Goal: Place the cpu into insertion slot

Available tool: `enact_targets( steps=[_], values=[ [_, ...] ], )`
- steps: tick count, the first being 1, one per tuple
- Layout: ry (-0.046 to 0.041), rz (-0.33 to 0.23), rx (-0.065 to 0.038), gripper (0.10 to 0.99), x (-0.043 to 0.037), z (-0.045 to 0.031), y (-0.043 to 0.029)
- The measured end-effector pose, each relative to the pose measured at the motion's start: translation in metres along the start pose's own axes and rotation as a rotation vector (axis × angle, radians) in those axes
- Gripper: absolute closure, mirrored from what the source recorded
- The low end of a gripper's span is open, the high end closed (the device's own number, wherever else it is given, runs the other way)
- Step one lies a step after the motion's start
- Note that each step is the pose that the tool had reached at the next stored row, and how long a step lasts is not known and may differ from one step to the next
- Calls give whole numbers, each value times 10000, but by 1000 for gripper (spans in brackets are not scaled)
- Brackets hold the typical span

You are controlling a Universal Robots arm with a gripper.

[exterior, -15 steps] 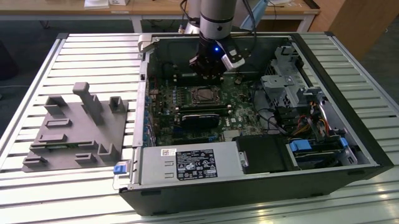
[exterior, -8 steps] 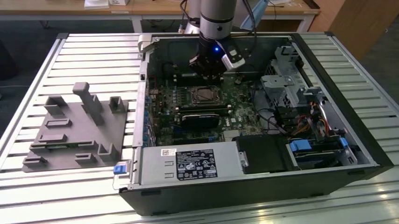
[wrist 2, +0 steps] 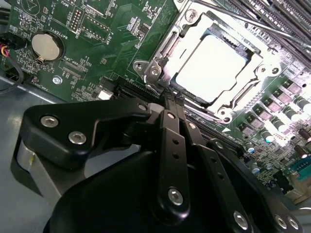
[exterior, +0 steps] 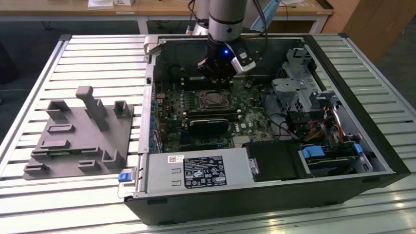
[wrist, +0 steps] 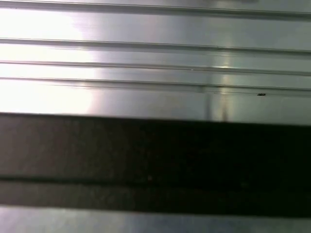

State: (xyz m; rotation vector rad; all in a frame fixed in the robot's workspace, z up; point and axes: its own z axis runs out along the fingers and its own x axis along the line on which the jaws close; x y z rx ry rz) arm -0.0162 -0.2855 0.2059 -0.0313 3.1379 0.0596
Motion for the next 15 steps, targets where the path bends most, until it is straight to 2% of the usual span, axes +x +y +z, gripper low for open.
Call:
enact_targets(
  steps=[15],
  values=[
    [0, 0, 9, 980, 1, -3, -72]
  ],
)
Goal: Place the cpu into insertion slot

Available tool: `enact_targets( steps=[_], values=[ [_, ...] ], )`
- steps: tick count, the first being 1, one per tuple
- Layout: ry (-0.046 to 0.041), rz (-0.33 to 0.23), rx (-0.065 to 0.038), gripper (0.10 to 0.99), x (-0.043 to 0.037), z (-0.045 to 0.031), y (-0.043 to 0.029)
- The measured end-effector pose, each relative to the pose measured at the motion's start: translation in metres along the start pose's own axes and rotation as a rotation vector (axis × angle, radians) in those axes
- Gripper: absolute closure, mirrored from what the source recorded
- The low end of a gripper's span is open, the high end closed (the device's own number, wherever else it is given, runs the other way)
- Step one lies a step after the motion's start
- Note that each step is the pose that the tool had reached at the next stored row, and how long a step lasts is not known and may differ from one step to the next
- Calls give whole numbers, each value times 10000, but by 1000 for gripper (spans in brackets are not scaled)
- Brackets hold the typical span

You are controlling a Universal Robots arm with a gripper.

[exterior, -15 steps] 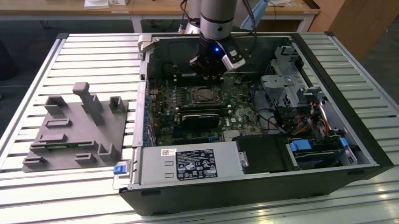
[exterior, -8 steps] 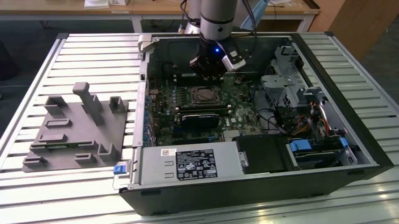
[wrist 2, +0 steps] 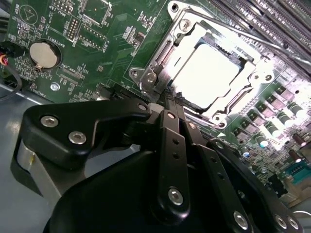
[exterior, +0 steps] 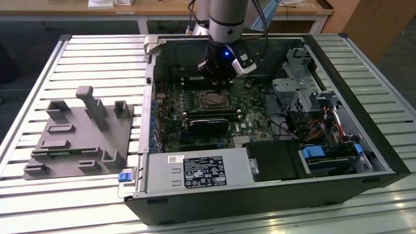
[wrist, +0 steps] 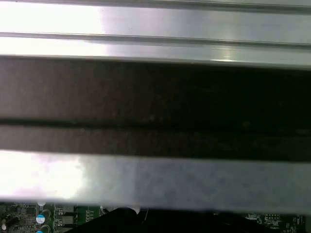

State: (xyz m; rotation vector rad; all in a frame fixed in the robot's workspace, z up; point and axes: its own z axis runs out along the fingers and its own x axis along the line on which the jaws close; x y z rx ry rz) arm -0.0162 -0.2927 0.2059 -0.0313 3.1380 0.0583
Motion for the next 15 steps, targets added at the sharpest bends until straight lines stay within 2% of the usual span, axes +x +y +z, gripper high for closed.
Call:
enact_targets(
  steps=[9, 15],
  values=[
    [0, 0, 0, 980, 1, -13, -33],
    [-1, 0, -2, 980, 0, -102, -29]
  ],
)
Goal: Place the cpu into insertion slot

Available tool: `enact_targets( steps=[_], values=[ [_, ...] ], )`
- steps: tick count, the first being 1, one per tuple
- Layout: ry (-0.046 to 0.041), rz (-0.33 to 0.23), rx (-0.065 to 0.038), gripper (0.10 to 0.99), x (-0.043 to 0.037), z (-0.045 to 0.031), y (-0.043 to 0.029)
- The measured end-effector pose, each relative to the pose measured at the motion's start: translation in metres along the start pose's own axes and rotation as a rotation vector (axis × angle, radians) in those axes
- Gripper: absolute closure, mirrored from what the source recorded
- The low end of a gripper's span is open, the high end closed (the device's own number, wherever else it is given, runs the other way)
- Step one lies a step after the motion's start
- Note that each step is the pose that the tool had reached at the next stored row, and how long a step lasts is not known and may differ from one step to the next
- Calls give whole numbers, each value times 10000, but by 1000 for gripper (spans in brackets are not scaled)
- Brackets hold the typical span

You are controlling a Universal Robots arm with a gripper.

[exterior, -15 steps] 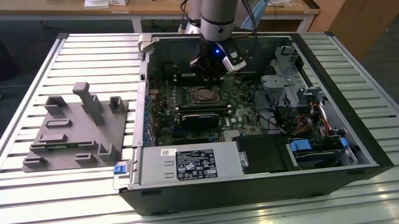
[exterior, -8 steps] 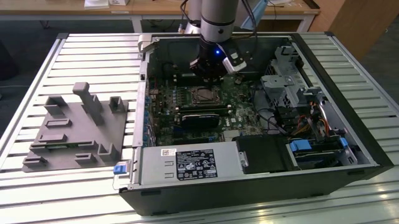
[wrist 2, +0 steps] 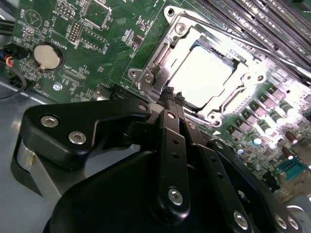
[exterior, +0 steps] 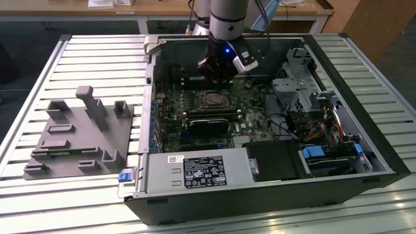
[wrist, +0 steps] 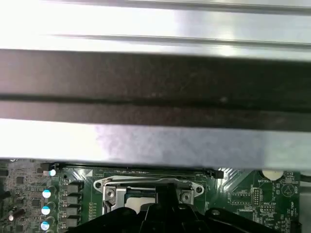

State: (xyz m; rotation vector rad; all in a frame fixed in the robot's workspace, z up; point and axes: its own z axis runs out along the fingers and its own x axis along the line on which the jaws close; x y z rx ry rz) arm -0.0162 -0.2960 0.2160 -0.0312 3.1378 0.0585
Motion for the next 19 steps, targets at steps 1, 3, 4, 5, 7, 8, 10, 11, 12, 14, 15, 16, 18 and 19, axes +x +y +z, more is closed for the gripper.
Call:
enact_targets(
  steps=[1, 3, 4, 5, 7, 8, 10, 11, 12, 14, 15, 16, 18, 19],
  values=[
    [0, 0, 0, 980, 0, -26, 1],
    [1, 0, 1, 980, 0, -74, 3],
    [1, 0, 1, 980, 0, -100, 4],
    [1, 0, 2, 980, 0, -118, 4],
    [1, -1, 1, 980, -1, -142, 1],
    [1, -2, 0, 980, -1, -144, -5],
    [1, -1, 2, 980, 0, -145, -17],
    [2, 0, 2, 980, 0, -145, -31],
    [1, 0, 0, 980, 1, -146, -58],
    [1, -1, 1, 980, 2, -144, -142],
    [4, 0, 3, 980, 3, -145, -189],
    [9, 1, 4, 980, 4, -145, -224],
    [29, 0, 2, 980, 5, -144, -275],
    [42, 1, -1, 980, 4, -143, -299]
  ],
)
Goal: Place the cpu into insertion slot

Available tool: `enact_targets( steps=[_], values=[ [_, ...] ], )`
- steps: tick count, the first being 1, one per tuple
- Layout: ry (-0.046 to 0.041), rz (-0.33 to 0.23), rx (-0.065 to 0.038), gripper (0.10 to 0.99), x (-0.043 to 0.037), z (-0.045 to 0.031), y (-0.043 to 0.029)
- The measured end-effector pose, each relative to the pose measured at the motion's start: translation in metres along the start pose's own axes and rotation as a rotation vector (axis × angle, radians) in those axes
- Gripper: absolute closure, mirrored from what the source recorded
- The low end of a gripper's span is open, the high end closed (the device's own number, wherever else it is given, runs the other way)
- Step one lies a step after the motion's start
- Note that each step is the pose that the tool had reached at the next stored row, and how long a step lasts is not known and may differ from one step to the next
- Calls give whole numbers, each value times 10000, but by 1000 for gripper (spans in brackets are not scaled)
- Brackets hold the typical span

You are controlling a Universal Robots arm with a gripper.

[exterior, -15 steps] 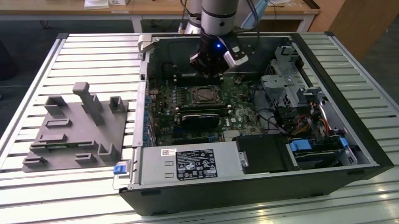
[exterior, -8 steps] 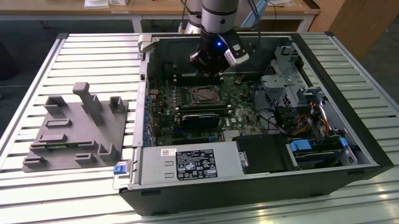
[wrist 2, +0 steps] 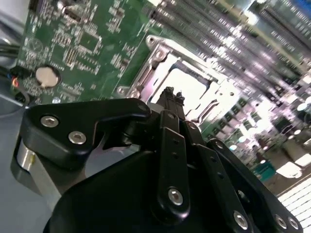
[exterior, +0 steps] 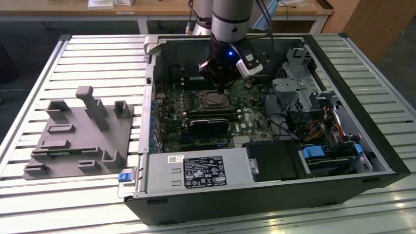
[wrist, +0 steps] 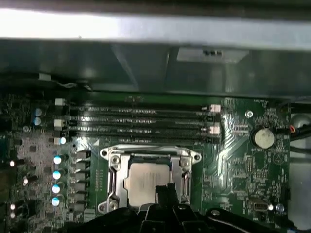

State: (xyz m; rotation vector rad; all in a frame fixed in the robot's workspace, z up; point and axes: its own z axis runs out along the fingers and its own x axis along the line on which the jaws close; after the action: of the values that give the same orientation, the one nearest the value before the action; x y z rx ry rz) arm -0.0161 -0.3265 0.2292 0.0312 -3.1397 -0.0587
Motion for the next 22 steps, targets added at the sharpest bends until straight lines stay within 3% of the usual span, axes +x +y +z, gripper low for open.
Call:
enact_targets(
  steps=[2, 4, 6, 18, 22],
  values=[
    [58, 2, -81, 980, -11, 1, -23],
    [98, 3, -412, 980, -16, 2, -42],
    [94, 1, -532, 980, -15, 3, -86],
    [117, 3, -534, 980, -10, -7, -377],
    [117, 6, -536, 980, 5, -6, -428]
  ],
)
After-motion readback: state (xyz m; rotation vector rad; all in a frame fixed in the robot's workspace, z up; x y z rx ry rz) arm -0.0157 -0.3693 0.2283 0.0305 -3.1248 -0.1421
